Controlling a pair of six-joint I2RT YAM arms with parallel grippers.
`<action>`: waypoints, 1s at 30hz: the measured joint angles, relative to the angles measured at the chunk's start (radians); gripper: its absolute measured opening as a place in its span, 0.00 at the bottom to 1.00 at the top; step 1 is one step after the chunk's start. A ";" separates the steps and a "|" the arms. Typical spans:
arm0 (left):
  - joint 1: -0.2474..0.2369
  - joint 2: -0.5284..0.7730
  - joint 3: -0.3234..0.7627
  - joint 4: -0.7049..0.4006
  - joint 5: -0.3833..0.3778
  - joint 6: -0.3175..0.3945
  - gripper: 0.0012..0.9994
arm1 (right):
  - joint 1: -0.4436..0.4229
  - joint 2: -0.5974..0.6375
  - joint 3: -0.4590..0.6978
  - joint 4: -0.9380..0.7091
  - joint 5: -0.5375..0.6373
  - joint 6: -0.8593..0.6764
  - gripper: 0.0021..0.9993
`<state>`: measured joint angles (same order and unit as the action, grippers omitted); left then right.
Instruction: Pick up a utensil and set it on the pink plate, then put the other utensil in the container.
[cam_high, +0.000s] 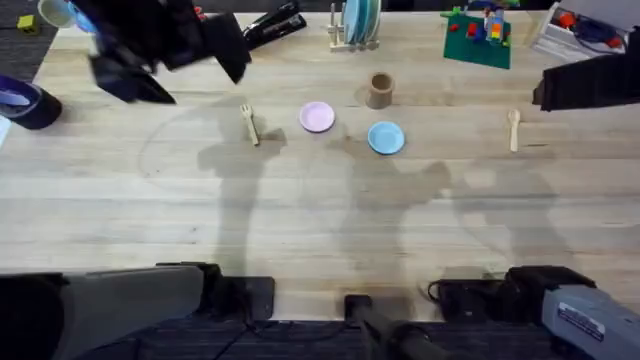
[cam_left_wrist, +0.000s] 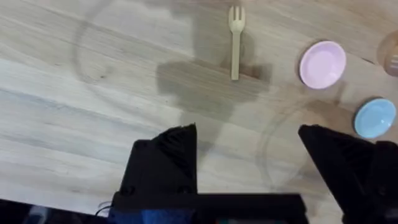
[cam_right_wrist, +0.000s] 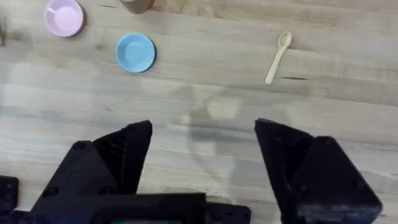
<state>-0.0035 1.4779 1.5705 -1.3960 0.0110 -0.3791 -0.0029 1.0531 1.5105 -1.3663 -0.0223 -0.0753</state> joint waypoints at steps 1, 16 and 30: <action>-0.002 0.003 -0.044 0.039 0.000 -0.012 0.99 | 0.000 0.000 0.000 0.000 0.000 0.000 0.99; -0.038 0.207 -0.226 0.309 0.003 -0.056 1.00 | 0.000 0.000 0.000 0.000 0.000 0.000 0.99; -0.038 0.324 -0.228 0.419 -0.008 -0.056 1.00 | 0.000 0.000 0.000 -0.003 0.000 0.000 0.99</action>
<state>-0.0414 1.8017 1.3430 -0.9769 0.0032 -0.4355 -0.0029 1.0527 1.5105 -1.3693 -0.0223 -0.0753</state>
